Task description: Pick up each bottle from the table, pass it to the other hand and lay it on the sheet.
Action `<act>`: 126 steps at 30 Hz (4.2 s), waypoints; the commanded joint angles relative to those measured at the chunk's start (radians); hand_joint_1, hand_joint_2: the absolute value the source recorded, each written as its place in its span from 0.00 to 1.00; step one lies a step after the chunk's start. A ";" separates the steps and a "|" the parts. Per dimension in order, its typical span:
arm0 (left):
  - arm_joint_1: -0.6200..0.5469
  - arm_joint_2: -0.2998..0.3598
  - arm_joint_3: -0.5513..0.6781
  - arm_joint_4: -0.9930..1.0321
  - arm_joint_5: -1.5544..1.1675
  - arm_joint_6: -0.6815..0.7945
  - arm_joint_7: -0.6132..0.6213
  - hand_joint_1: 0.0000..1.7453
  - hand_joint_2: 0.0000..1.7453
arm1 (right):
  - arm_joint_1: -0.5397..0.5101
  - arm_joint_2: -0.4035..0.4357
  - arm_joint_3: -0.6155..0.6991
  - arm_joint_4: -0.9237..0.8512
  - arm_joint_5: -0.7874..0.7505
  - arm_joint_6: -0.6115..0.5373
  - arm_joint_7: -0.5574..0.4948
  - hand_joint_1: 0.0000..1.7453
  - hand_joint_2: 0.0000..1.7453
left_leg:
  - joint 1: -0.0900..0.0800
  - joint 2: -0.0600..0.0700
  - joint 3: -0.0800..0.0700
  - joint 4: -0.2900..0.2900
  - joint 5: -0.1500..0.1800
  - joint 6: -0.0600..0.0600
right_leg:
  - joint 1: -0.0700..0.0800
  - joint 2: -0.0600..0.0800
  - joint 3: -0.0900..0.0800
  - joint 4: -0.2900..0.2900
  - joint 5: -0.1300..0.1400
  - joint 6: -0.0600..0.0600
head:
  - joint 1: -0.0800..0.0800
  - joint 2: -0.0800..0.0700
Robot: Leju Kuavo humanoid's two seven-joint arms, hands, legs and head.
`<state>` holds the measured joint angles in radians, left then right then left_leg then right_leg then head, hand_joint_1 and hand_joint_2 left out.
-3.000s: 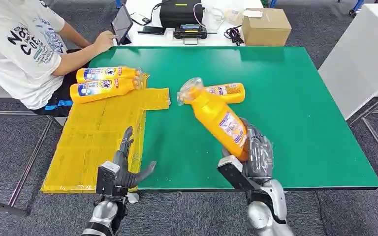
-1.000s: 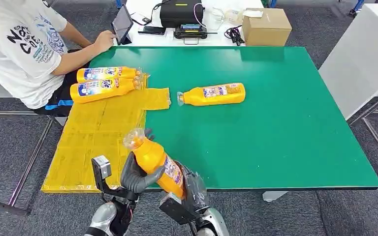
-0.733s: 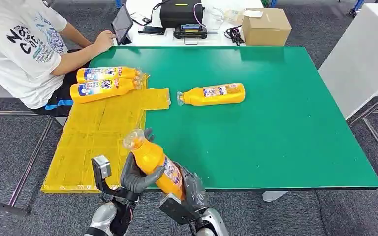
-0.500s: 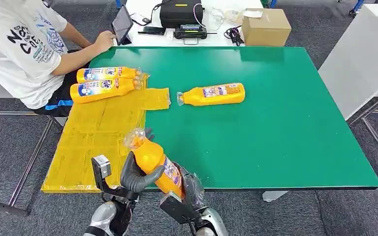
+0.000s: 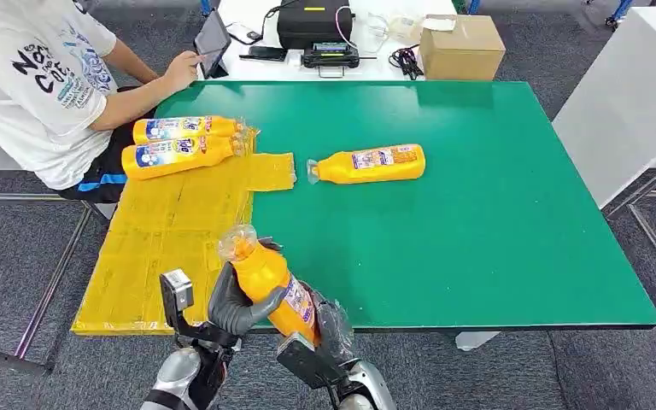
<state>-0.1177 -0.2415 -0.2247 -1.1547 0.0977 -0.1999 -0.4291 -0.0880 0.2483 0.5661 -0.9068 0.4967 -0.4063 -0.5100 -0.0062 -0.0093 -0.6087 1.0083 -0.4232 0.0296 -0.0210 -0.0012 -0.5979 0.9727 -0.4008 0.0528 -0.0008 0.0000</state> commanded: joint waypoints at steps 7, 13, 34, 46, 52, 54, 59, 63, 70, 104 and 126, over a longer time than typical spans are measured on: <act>-0.053 0.061 0.008 0.002 -0.009 -0.003 0.016 1.00 1.00 | -0.029 0.003 -0.003 0.023 0.032 -0.014 0.011 0.00 0.00 | 0.001 0.002 0.003 0.000 -0.001 -0.002 | 0.001 0.001 0.003 -0.001 -0.001 -0.002 | 0.000 0.000; -0.057 0.064 0.037 -0.038 -0.023 0.036 0.008 1.00 1.00 | 0.002 0.011 -0.029 -0.099 0.028 -0.033 -0.003 0.00 0.00 | 0.001 0.001 0.002 0.000 -0.001 -0.002 | 0.001 0.001 0.002 0.000 -0.001 -0.002 | 0.000 0.000; -0.176 0.077 0.185 -0.074 -0.054 0.272 0.016 1.00 1.00 | 0.109 -0.023 -0.050 -0.611 -0.071 -0.025 -0.036 0.00 0.00 | 0.001 -0.001 0.000 0.000 0.000 -0.001 | 0.001 -0.001 0.000 0.000 -0.001 -0.001 | 0.000 0.000; -0.372 0.132 0.250 0.219 -0.517 0.697 -0.072 1.00 1.00 | 0.096 -0.044 -0.040 -0.768 -0.214 -0.162 -0.170 0.00 1.00 | 0.002 -0.001 0.003 0.000 0.000 -0.002 | 0.002 -0.002 0.004 0.000 -0.001 -0.003 | 0.000 0.000; -0.454 0.201 0.282 0.489 -1.180 0.898 0.052 1.00 1.00 | 0.032 -0.039 -0.005 -0.622 -0.230 -0.084 -0.135 0.00 1.00 | 0.002 0.003 0.006 -0.002 0.000 -0.003 | 0.002 0.002 0.005 -0.001 0.000 -0.003 | 0.000 0.000; -0.456 0.204 0.306 0.509 -1.419 0.898 0.125 1.00 1.00 | 0.027 -0.023 -0.007 -0.577 -0.222 -0.057 -0.122 0.00 1.00 | 0.002 0.003 0.004 -0.002 0.000 -0.002 | 0.001 0.003 0.004 -0.001 0.000 -0.002 | 0.000 0.000; -0.443 0.257 0.161 0.534 -1.669 0.898 0.263 1.00 1.00 | 0.026 -0.014 -0.008 -0.545 -0.216 -0.021 -0.109 0.00 1.00 | 0.002 0.003 0.004 -0.001 -0.001 -0.002 | 0.002 0.002 0.004 0.000 -0.001 -0.002 | 0.000 0.000; -0.459 0.315 -0.027 0.591 -1.669 0.898 0.372 1.00 1.00 | 0.024 -0.011 -0.010 -0.534 -0.213 0.003 -0.112 0.00 1.00 | 0.002 0.001 0.002 0.000 0.000 -0.002 | 0.002 0.000 0.003 0.000 -0.001 -0.002 | 0.000 0.000; -0.477 0.344 -0.133 0.639 -1.669 0.898 0.409 1.00 1.00 | 0.024 -0.010 -0.011 -0.527 -0.217 0.018 -0.105 0.00 1.00 | 0.001 0.000 0.000 0.000 0.001 -0.002 | 0.001 0.000 0.000 0.000 0.000 -0.002 | 0.000 0.000; -0.423 0.223 0.086 0.694 -1.281 0.687 -0.002 1.00 1.00 | 0.014 -0.007 -0.026 -0.427 -0.219 0.114 -0.069 0.00 1.00 | 0.001 0.002 0.005 -0.002 0.001 -0.002 | 0.001 0.002 0.005 -0.001 0.000 -0.002 | 0.000 0.000; -0.421 0.186 0.165 0.711 -1.185 0.483 0.007 0.00 1.00 | 0.028 -0.003 -0.037 -0.432 -0.207 0.126 -0.063 0.00 1.00 | 0.002 0.004 0.008 -0.002 -0.001 -0.003 | 0.002 0.003 0.007 -0.001 0.000 -0.003 | 0.000 0.000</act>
<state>-0.5499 -0.0320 -0.1457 -0.5131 -1.2180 0.4417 -0.3914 -0.0423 0.2541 0.5405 -1.3790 0.2823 -0.2747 -0.5787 -0.0056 -0.0090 -0.6051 1.0079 -0.4219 0.0286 -0.0208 -0.0015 -0.5942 0.9734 -0.4005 0.0523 -0.0008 0.0000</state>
